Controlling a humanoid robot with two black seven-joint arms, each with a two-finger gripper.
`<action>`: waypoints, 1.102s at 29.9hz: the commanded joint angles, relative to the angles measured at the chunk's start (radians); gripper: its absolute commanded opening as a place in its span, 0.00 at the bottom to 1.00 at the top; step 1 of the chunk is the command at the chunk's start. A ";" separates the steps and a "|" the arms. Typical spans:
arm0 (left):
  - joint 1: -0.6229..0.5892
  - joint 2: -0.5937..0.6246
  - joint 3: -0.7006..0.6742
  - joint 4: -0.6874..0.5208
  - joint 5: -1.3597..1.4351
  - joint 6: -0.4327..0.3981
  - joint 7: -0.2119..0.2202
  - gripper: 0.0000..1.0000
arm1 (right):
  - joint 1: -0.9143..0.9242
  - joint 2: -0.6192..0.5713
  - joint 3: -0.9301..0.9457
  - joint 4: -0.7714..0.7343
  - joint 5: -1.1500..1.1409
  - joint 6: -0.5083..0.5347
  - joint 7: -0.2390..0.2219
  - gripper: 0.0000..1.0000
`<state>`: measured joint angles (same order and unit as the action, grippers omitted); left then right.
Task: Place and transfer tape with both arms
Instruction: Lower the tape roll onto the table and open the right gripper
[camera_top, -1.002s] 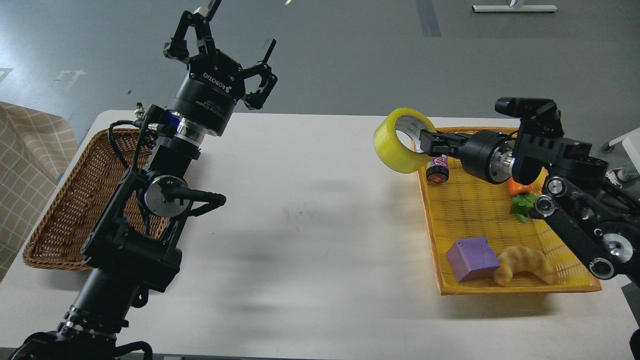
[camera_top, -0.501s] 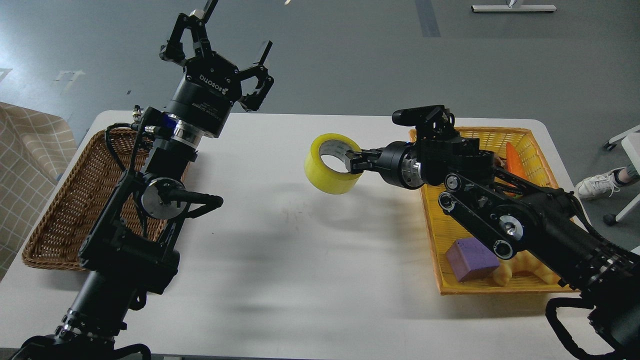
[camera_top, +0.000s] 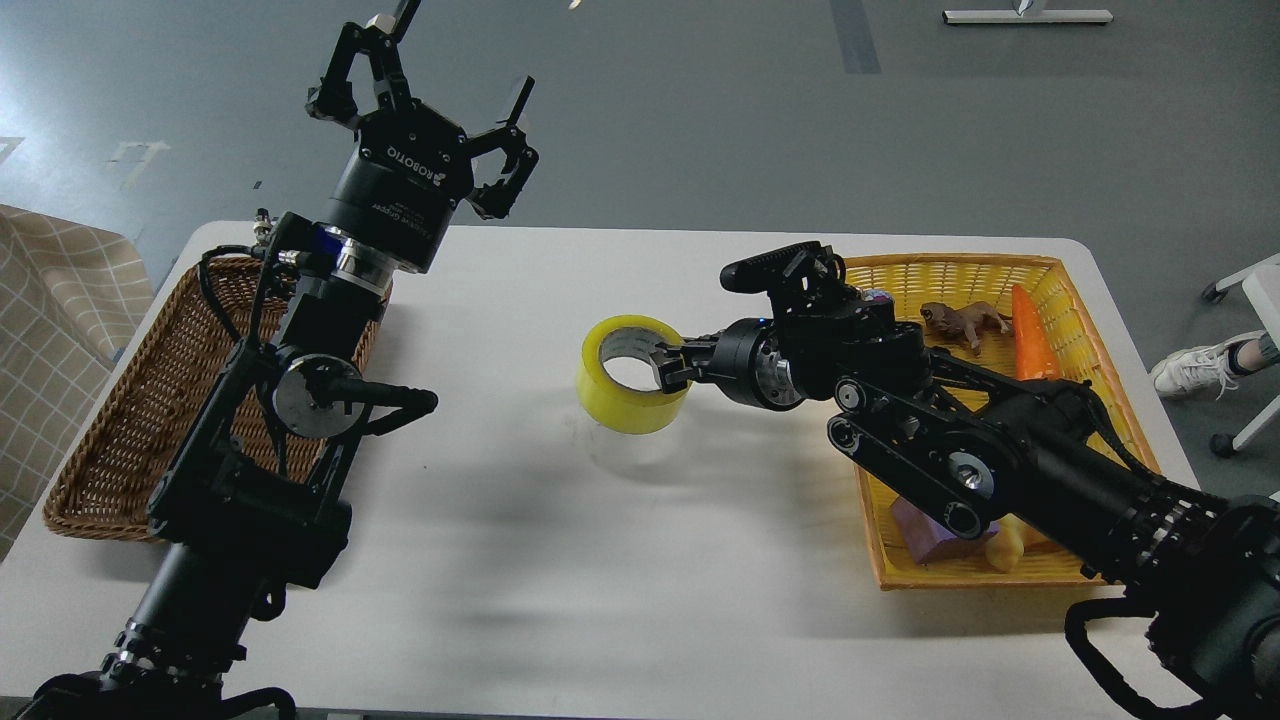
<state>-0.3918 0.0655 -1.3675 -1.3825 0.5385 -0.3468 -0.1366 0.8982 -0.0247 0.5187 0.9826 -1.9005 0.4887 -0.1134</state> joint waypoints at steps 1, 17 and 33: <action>0.004 0.000 -0.011 -0.001 0.000 -0.011 0.000 0.98 | 0.025 0.003 -0.042 -0.009 -0.002 0.000 -0.003 0.17; 0.011 0.014 -0.028 -0.001 -0.002 -0.015 0.000 0.98 | 0.015 0.025 -0.046 -0.027 0.000 0.000 -0.008 0.21; 0.033 0.017 -0.045 -0.001 -0.002 -0.020 0.000 0.98 | -0.033 0.025 -0.036 -0.027 0.003 -0.022 -0.008 0.55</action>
<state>-0.3626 0.0829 -1.4110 -1.3837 0.5364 -0.3637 -0.1366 0.8723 0.0000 0.4826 0.9568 -1.8990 0.4824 -0.1212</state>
